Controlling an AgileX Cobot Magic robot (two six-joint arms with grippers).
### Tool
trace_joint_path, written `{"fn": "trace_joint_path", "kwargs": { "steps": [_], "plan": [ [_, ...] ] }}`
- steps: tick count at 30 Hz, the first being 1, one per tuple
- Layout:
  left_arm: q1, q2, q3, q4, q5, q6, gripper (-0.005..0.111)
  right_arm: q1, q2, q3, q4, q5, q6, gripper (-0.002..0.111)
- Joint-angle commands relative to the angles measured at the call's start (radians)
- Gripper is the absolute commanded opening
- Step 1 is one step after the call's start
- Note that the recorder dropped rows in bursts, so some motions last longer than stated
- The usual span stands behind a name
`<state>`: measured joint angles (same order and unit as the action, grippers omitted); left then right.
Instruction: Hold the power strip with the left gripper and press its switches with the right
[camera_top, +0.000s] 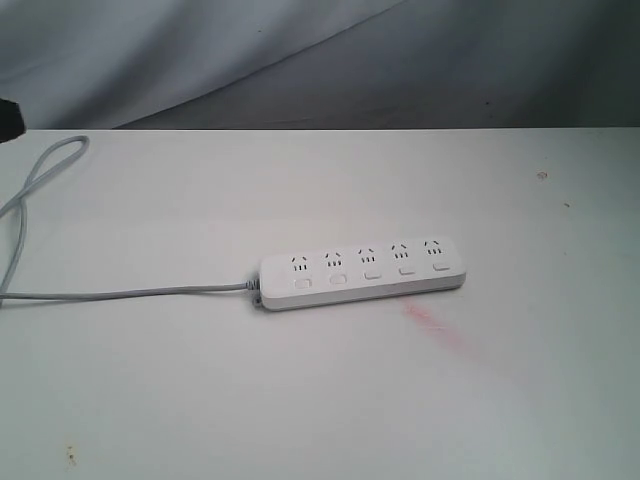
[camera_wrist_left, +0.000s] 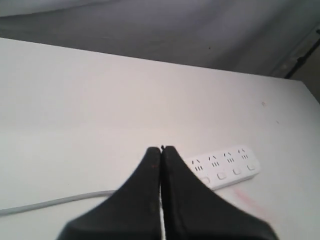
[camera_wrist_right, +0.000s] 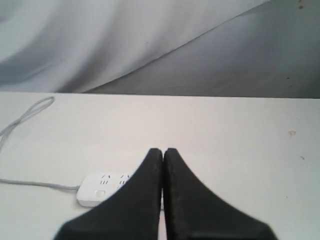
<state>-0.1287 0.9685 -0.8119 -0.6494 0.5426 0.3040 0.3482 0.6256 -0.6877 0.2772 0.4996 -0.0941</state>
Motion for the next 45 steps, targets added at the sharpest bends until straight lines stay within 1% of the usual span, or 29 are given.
{"fn": "trace_joint_path", "kwargs": {
  "steps": [1, 4, 7, 10, 12, 16, 20, 23, 24, 26, 29, 32, 35, 37, 41, 45],
  "plan": [
    [-0.004, 0.107, -0.046, -0.106, 0.087, 0.133, 0.000, 0.053, 0.124, -0.084, -0.011, 0.028, -0.042, 0.000],
    [-0.004, 0.164, -0.050, -0.190, 0.107, 0.217, 0.000, 0.061, 0.186, -0.114, -0.003, 0.028, -0.044, 0.000],
    [-0.004, 0.222, -0.054, -0.264, 0.116, 0.328, 0.000, 0.061, 0.238, -0.116, -0.006, -0.014, -0.044, 0.000],
    [-0.004, 0.273, -0.054, -0.326, 0.115, 0.375, 0.000, 0.061, 0.270, -0.116, 0.006, -0.016, -0.037, 0.000],
    [-0.004, 0.305, -0.054, -0.345, 0.113, 0.399, 0.000, 0.061, 0.280, -0.116, 0.031, -0.016, -0.037, 0.000],
    [-0.004, 0.363, -0.054, -0.392, 0.116, 0.448, 0.000, 0.061, 0.294, -0.116, 0.010, -0.055, -0.048, 0.000],
    [-0.004, 0.406, -0.054, -0.445, 0.120, 0.534, 0.000, 0.061, 0.333, -0.116, 0.007, -0.048, -0.067, 0.000],
    [-0.004, 0.440, -0.075, -0.455, 0.160, 0.566, 0.000, 0.061, 0.407, -0.117, 0.007, -0.004, -0.066, 0.000],
    [-0.004, 0.458, -0.091, -0.455, 0.192, 0.566, 0.000, 0.061, 0.438, -0.117, 0.007, 0.009, -0.066, 0.000],
    [-0.028, 0.485, -0.133, -0.431, 0.229, 0.564, 0.000, 0.061, 0.494, -0.117, 0.007, 0.021, -0.077, 0.000],
    [-0.094, 0.525, -0.204, -0.342, 0.246, 0.557, 0.000, 0.061, 0.577, -0.129, 0.027, 0.038, -0.133, 0.000],
    [-0.177, 0.562, -0.267, -0.211, 0.216, 0.552, 0.000, 0.061, 0.667, -0.201, 0.031, 0.112, -0.154, 0.000],
    [-0.241, 0.600, -0.307, -0.049, 0.192, 0.492, 0.000, 0.061, 0.746, -0.292, 0.031, 0.209, -0.172, 0.000],
    [-0.274, 0.631, -0.328, 0.034, 0.187, 0.453, 0.000, 0.061, 0.795, -0.339, 0.029, 0.238, -0.187, 0.000],
    [-0.307, 0.699, -0.334, 0.105, 0.165, 0.436, 0.000, 0.061, 0.883, -0.413, 0.029, 0.280, -0.206, 0.000],
    [-0.306, 0.775, -0.334, 0.118, 0.150, 0.436, 0.000, 0.061, 0.973, -0.462, 0.029, 0.289, -0.213, 0.000]
  ]
}}
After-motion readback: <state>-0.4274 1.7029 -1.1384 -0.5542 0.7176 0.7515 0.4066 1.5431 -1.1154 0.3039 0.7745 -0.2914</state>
